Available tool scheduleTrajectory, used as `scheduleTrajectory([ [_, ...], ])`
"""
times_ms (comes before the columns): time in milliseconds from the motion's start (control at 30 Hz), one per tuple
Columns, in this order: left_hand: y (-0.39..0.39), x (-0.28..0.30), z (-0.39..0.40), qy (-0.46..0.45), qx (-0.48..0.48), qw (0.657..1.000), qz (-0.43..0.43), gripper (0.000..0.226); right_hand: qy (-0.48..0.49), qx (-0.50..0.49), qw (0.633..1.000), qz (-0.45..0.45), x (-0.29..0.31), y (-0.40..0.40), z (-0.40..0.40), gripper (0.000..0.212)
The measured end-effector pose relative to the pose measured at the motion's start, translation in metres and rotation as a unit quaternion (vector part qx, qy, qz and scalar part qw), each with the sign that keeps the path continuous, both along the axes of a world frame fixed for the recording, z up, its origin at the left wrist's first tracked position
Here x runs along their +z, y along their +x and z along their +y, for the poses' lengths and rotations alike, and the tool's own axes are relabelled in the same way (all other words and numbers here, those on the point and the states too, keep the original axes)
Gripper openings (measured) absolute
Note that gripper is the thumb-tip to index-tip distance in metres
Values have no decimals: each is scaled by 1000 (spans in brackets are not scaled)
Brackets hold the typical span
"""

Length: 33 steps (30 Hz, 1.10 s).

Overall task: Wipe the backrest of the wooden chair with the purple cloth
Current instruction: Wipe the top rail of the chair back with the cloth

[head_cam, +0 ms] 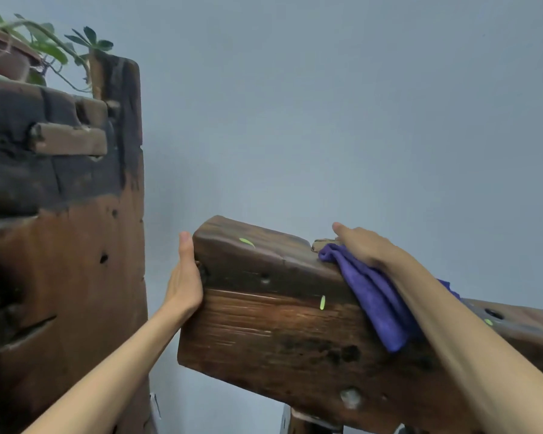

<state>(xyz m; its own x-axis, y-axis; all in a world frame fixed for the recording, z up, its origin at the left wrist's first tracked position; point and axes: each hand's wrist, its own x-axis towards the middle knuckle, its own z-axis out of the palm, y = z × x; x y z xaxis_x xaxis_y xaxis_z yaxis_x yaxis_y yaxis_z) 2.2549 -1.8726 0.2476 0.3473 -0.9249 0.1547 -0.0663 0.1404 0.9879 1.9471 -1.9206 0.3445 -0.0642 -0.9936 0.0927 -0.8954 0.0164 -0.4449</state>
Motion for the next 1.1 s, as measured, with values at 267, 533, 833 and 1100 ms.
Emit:
scheduleTrajectory([
  [267,-1,-5,-2,-38,1,999,9,122,-113,-32,993,-32,14,34,-24,77],
  [533,1,-5,5,-57,4,998,10,122,-226,67,967,-99,20,85,-26,63],
  [833,3,-12,-3,-38,13,999,16,102,-78,-56,995,7,-19,-40,40,82],
  [1100,3,-7,0,-11,-61,994,86,63,-143,-109,977,116,-47,-58,83,74],
])
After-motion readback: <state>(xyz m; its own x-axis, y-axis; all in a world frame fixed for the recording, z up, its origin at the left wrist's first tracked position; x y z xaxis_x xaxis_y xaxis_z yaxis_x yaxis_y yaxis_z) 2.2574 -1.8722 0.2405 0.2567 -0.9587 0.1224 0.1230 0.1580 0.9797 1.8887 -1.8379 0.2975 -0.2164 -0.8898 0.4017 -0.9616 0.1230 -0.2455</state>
